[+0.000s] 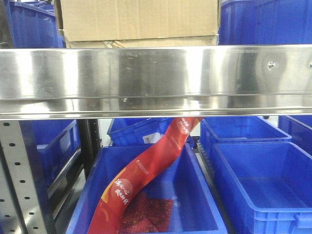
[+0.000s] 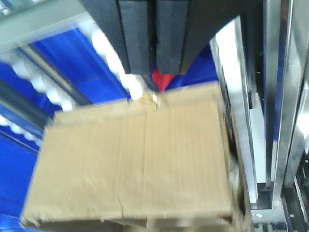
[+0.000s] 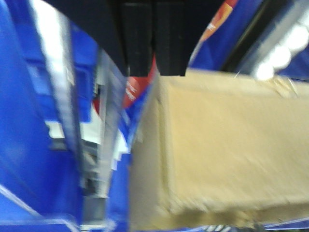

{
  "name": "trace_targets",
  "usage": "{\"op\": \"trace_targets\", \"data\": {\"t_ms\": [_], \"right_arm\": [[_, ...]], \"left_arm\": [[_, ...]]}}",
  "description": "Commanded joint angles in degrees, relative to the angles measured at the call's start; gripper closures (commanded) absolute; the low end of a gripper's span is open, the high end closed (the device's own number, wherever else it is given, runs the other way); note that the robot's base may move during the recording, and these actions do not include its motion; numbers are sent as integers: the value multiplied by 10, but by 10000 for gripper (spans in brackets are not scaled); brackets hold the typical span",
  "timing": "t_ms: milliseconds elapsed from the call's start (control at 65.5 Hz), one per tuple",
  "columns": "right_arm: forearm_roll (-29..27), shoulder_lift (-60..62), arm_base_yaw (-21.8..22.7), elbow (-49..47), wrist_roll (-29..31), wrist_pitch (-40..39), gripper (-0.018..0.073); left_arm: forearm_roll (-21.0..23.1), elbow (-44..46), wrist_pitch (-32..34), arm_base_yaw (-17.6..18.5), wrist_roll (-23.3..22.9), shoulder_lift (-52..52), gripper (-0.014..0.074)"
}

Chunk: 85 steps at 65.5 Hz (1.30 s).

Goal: Stack two boxes on right shelf middle
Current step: 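Open both grippers and pull them back from the boxes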

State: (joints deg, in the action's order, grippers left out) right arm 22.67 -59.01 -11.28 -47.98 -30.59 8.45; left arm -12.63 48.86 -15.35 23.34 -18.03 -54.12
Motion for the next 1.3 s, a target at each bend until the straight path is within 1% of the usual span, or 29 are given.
{"op": "trace_targets", "data": {"t_ms": [0, 122, 199, 260, 397, 443, 565, 596, 626, 657, 672, 718, 748, 779, 855, 947, 993, 1054, 1283], "right_arm": [[7, 56, 17, 55, -4, -18, 724], [7, 141, 39, 134, -4, -22, 724], [7, 203, 41, 179, -4, -22, 724], [7, 245, 41, 203, -4, -15, 724], [7, 332, 41, 224, -4, 32, 724], [7, 359, 41, 224, -4, 47, 724], [7, 409, 41, 224, -4, 50, 724], [7, 418, 41, 224, -4, 49, 724], [7, 425, 41, 224, -4, 49, 724], [7, 431, 41, 224, -4, 49, 724], [7, 434, 41, 224, -4, 49, 724], [7, 440, 41, 224, -4, 48, 724], [7, 443, 41, 224, -4, 48, 724], [7, 443, 41, 224, -4, 48, 724], [7, 443, 41, 224, -4, 48, 724], [7, 442, 41, 224, -4, 46, 724], [7, 442, 41, 224, -4, 46, 724], [7, 442, 41, 224, -4, 46, 724], [7, 442, 41, 224, -4, 46, 724]], "left_arm": [[5, -57, 33, -4, -13, 58, 697], [5, -121, 33, -4, -19, 132, 697], [4, -147, 27, -4, -19, 183, 697], [-9, -161, 24, -4, -19, 214, 697], [-48, -172, -6, -4, -19, 265, 697], [-52, -172, -16, -4, -19, 277, 697], [-55, -172, -23, -4, -19, 303, 697], [-67, -172, -29, -4, -19, 308, 697], [-90, -172, -40, -6, -26, 312, 697], [-117, -172, -53, -11, -44, 315, 697], [-128, -172, -60, -17, -56, 316, 697], [-163, -172, -84, -32, -113, 323, 697], [-170, -172, -89, -43, -137, 328, 697], [-171, -172, -89, -52, -152, 335, 697], [-173, -172, -73, -74, -153, 351, 697], [-184, -172, -73, -93, -153, 362, 697], [-184, -172, -73, -97, -153, 365, 697], [-172, -172, -73, -101, -153, 368, 697], [-172, -172, -73, -101, -153, 369, 697]]}}
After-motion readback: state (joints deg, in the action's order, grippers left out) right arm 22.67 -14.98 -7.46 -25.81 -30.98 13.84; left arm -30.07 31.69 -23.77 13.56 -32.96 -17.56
